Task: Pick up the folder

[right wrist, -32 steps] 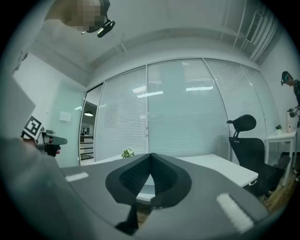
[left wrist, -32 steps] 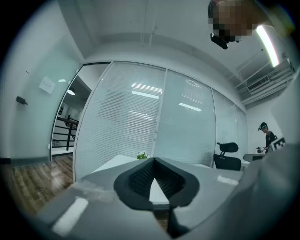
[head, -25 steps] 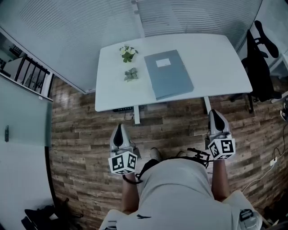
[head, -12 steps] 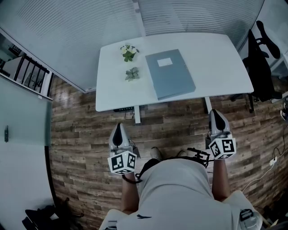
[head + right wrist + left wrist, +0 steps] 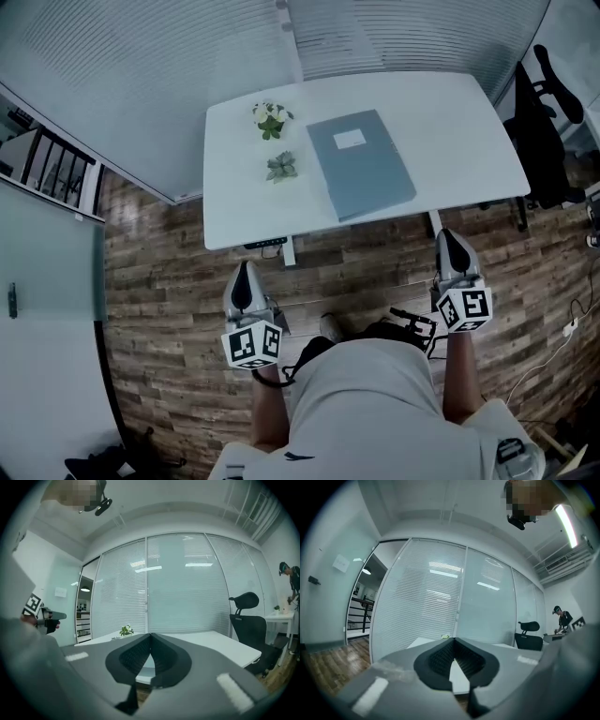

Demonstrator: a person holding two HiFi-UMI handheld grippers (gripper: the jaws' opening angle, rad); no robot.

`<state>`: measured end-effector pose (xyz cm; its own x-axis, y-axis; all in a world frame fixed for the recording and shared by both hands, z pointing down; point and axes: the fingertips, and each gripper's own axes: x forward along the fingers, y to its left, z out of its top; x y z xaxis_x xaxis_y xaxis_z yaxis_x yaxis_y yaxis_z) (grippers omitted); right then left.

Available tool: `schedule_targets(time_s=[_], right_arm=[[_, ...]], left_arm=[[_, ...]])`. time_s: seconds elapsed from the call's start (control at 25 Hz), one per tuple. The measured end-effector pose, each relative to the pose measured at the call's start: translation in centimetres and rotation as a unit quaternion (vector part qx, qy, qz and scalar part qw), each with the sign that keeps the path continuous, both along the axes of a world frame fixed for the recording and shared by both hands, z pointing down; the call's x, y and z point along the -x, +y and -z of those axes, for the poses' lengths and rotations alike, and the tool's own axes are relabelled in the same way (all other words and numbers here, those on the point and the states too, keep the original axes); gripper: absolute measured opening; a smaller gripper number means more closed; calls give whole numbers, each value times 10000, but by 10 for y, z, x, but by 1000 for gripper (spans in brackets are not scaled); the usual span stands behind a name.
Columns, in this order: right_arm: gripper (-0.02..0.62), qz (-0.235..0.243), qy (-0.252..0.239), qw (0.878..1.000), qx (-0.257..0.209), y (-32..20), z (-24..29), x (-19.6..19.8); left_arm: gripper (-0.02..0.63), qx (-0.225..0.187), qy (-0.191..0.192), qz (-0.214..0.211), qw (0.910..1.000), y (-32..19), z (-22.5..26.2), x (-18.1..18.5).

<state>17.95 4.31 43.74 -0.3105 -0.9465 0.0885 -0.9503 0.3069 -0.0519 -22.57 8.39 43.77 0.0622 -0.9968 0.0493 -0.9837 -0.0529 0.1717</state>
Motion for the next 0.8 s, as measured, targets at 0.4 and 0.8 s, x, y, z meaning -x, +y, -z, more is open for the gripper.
schedule_targets(time_s=[0.4,0.8], right_arm=[[2,-271,191,9994,-15,-42,6,31],[2,-82,325,9994,60,-102,3,26]], left_arm=[[5,28,21,-511,9987,-54,-1,19],[5,114,128,-501,9986,-104,-12,-4]])
